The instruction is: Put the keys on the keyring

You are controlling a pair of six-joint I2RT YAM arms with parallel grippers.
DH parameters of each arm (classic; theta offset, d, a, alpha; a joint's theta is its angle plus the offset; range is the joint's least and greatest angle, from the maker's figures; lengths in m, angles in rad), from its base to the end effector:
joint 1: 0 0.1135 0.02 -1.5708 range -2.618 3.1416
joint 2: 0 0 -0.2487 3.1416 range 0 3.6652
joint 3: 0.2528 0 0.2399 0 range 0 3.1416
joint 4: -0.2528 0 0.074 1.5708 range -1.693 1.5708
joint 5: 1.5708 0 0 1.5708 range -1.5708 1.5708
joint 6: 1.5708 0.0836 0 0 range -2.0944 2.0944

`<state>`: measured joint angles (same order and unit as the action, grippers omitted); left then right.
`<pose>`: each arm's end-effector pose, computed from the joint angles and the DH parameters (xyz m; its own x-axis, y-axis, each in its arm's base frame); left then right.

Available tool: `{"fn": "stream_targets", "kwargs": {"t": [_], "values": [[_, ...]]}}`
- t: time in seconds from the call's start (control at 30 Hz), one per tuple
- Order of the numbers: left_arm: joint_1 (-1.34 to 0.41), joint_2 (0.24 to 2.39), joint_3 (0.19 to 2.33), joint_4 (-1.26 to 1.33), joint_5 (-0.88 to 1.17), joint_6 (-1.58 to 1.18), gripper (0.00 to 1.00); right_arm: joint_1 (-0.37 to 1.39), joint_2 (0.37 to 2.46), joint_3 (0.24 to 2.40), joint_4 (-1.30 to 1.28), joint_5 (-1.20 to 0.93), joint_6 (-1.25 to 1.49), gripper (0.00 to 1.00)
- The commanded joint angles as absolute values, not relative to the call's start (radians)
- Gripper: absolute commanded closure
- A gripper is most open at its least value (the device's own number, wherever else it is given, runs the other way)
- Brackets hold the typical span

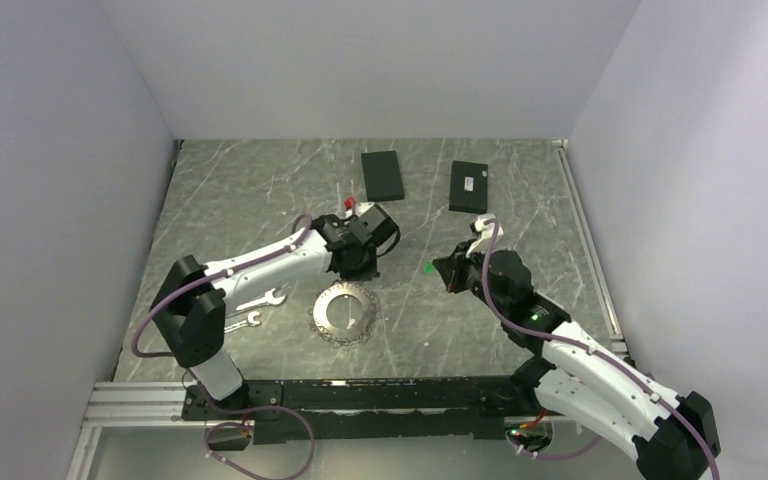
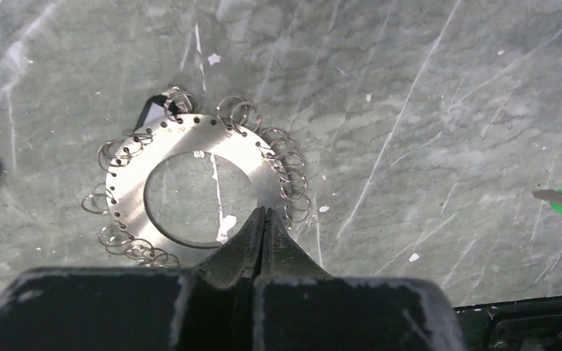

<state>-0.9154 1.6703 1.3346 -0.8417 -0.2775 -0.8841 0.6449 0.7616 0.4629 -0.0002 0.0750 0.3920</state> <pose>0.2272 -0.2580 0.1985 -0.8970 -0.0534 -0.4387 0.0075 0.9907 -0.1360 0.1876 0.1333 0.2278 -0.4246 0.1573 -0.8916 -0.4112 0.8439 0.3447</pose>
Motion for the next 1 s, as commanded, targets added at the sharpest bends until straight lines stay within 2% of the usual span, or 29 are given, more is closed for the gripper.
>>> {"fn": "stream_targets", "kwargs": {"t": [0.0, 0.1, 0.27, 0.37, 0.4, 0.47, 0.57, 0.7, 0.77, 0.97], "values": [[-0.897, 1.651, 1.305, -0.794, -0.235, -0.798, 1.0, 0.649, 0.775, 0.51, 0.083, 0.036, 0.357, 1.0], [-0.93, 1.661, 1.267, -0.757, -0.282, -0.587, 0.77, 0.648, 0.785, 0.505, 0.083, 0.038, 0.362, 1.0], [-0.992, 1.649, 1.274, -0.712, -0.365, -0.188, 0.65, 0.649, 0.795, 0.507, 0.068, 0.071, 0.362, 1.0], [-0.991, 1.59, 1.175, -0.563, -0.286, 0.063, 0.58, 0.649, 0.8, 0.502, 0.065, 0.092, 0.365, 1.0], [-0.99, 1.583, 1.146, -0.529, -0.175, 0.2, 0.55, 0.647, 0.802, 0.5, 0.06, 0.101, 0.366, 1.0], [-0.989, 1.607, 1.15, -0.542, -0.085, 0.288, 0.54, 0.647, 0.798, 0.499, 0.054, 0.108, 0.366, 1.0], [-0.981, 1.64, 1.145, -0.54, -0.022, 0.426, 0.6, 0.647, 0.785, 0.492, 0.056, 0.113, 0.366, 1.0], [-0.917, 1.645, 1.127, -0.504, 0.181, 0.514, 0.61, 0.647, 0.767, 0.475, 0.059, 0.123, 0.369, 1.0], [-0.898, 1.647, 1.114, -0.501, 0.267, 0.571, 0.65, 0.647, 0.758, 0.468, 0.054, 0.131, 0.367, 1.0], [-0.866, 1.728, 1.133, -0.516, 0.346, 0.632, 0.71, 0.647, 0.739, 0.453, 0.053, 0.145, 0.367, 1.0]]}}
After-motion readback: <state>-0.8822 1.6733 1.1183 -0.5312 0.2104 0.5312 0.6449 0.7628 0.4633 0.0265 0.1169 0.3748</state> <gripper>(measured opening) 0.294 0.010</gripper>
